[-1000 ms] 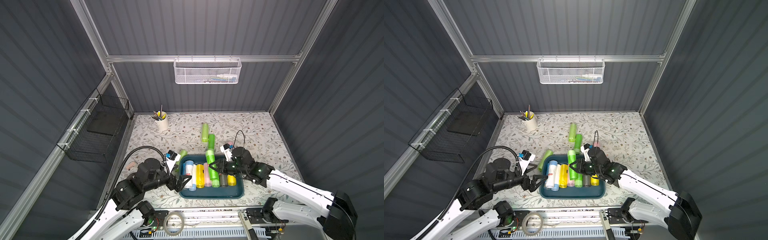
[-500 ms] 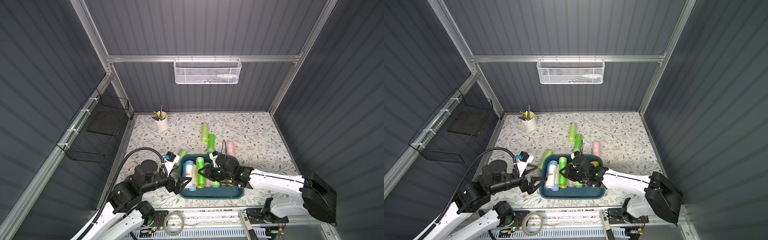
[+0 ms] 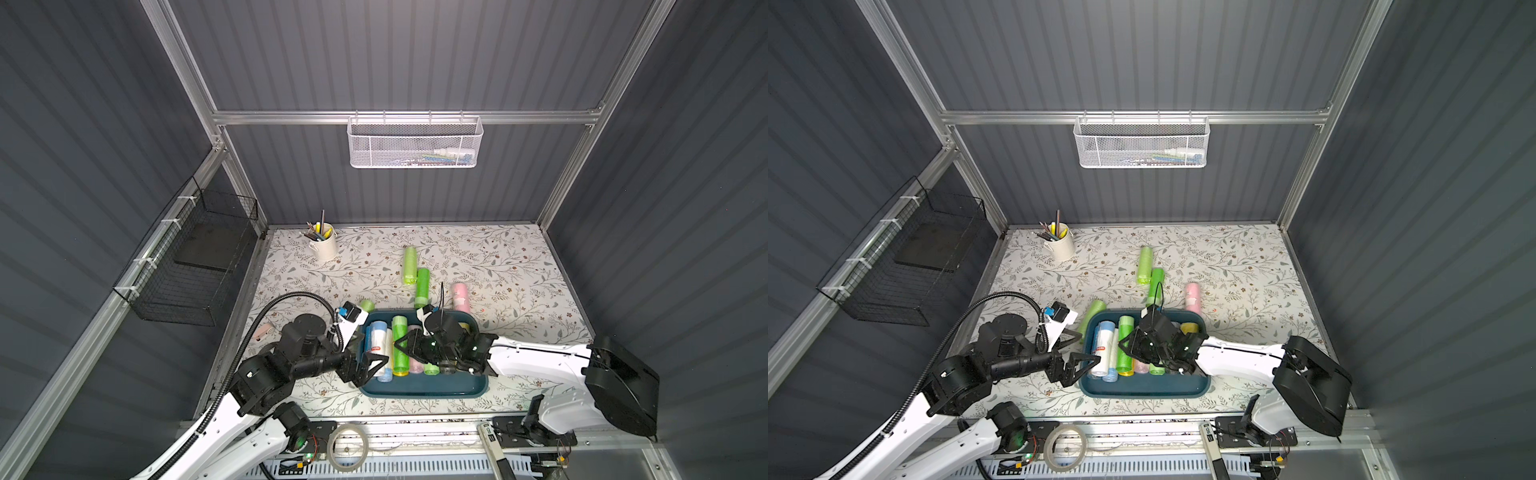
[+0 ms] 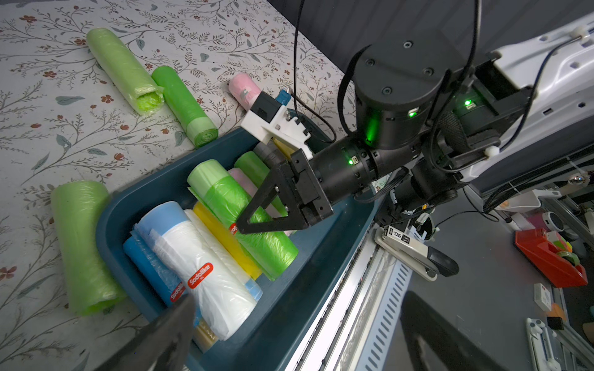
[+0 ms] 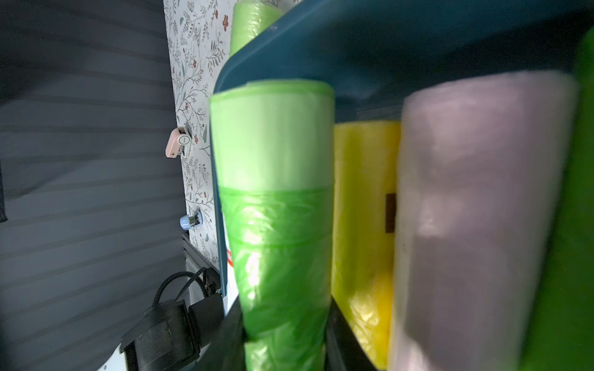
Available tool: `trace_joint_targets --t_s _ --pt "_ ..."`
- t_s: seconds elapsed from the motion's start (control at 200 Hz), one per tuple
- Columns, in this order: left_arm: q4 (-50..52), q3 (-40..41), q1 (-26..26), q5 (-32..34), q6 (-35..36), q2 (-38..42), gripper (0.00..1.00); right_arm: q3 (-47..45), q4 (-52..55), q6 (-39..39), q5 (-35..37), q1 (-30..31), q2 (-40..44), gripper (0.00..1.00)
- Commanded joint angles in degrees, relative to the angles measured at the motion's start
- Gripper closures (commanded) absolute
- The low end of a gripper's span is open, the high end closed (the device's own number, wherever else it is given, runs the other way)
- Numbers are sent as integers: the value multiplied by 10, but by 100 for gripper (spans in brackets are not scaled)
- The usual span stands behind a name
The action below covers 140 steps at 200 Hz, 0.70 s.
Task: Put the roll of trash bags into the storage box
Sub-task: Place the roll of trash bags in the storage box.
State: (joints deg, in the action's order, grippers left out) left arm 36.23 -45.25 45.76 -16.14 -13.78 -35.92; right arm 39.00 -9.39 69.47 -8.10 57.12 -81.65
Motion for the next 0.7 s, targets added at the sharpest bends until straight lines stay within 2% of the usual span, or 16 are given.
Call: trace_joint_targets --t_s 0.0,0.695 --pt "0 6 0 -2 -3 4 0 20 -17 2 4 8 -7 68" --pt "-8 10 0 -18 2 6 0 27 -67 21 -11 16 -65 67"
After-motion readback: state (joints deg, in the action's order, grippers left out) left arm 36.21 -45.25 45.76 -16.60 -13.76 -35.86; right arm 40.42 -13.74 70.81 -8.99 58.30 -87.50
